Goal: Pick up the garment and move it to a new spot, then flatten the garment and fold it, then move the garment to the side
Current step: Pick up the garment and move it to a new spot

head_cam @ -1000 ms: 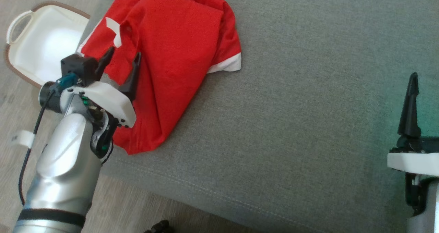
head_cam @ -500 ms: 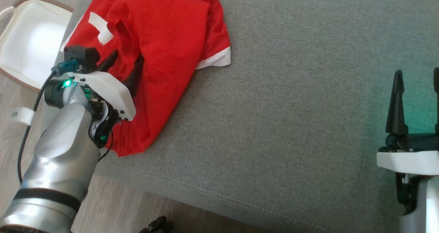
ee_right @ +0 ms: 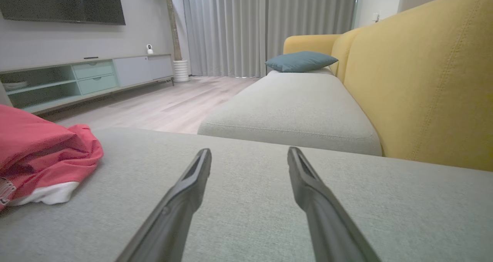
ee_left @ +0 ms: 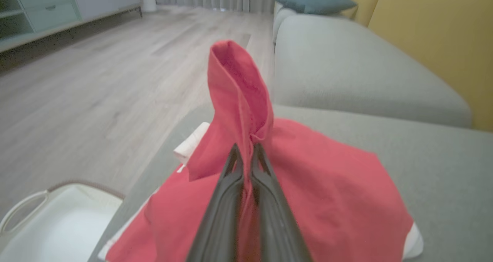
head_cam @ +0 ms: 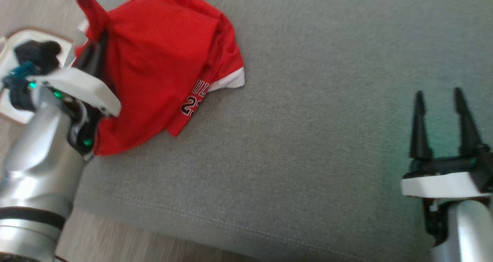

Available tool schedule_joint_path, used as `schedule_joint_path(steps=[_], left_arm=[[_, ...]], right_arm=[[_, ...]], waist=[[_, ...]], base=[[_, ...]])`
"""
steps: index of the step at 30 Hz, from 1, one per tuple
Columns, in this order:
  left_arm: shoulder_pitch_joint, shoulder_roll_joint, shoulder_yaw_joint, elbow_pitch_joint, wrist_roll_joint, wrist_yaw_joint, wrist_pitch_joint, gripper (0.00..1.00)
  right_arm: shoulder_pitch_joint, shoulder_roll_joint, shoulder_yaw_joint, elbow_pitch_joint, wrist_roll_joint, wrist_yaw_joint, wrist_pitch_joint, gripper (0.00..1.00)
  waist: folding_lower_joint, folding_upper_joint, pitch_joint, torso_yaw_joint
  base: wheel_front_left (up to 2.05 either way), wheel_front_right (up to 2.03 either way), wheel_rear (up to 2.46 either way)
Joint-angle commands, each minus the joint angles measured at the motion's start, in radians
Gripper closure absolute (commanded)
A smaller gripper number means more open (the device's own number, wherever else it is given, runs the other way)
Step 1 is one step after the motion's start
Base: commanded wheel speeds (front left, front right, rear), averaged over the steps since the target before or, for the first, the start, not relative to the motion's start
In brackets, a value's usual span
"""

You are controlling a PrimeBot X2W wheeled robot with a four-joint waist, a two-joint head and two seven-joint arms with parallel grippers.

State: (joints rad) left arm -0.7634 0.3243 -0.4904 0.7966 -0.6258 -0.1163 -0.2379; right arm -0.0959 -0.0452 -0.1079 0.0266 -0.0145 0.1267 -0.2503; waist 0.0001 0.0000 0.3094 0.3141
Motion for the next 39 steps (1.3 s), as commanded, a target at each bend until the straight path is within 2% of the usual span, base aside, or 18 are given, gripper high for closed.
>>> schedule_joint_path(steps=[1,6,11,17,21,29,39], left_arm=[[-0.038,0.066,0.056,-0.051,0.008,0.013,-0.014,1.00],[0.025,0.110,0.134,-0.245,0.018,0.069,-0.023,1.00],[0.089,0.125,0.172,-0.460,0.027,0.118,-0.023,1.00],[0.117,0.138,0.132,-0.647,0.070,0.171,0.049,1.00],[0.116,0.124,0.096,-0.722,0.082,0.192,0.105,1.00],[0.076,0.073,0.032,-0.750,0.092,0.206,0.177,1.00],[-0.020,0.021,-0.043,-0.612,0.147,0.215,0.229,1.00]], right_arm=[[-0.011,-0.005,0.043,-0.021,0.013,0.004,-0.010,0.00],[-0.006,-0.005,0.090,-0.005,0.077,0.004,-0.011,0.00],[0.018,-0.005,0.128,0.005,0.119,0.004,-0.011,0.00],[0.028,-0.005,0.148,0.007,0.144,0.004,-0.011,0.00],[0.022,-0.005,0.153,0.001,0.155,0.004,-0.011,0.00],[-0.018,-0.005,0.159,-0.031,0.177,0.004,-0.011,0.00],[-0.093,-0.005,0.218,-0.087,0.243,0.004,-0.011,0.00]], waist=[[-0.0001,0.0000,-0.048,-0.030],[-0.0001,0.0000,-0.119,-0.082],[-0.0001,0.0000,-0.172,-0.123],[-0.0001,0.0000,-0.219,-0.182],[-0.0001,0.0000,-0.226,-0.233],[-0.0001,0.0000,-0.183,-0.367],[-0.0001,0.0000,-0.092,-0.581]], base=[[0.00,0.00,0.00],[0.00,0.00,0.00],[0.00,0.00,0.00],[0.00,0.00,0.00],[0.00,0.00,0.00],[0.00,0.00,0.00],[0.00,0.00,0.00]])
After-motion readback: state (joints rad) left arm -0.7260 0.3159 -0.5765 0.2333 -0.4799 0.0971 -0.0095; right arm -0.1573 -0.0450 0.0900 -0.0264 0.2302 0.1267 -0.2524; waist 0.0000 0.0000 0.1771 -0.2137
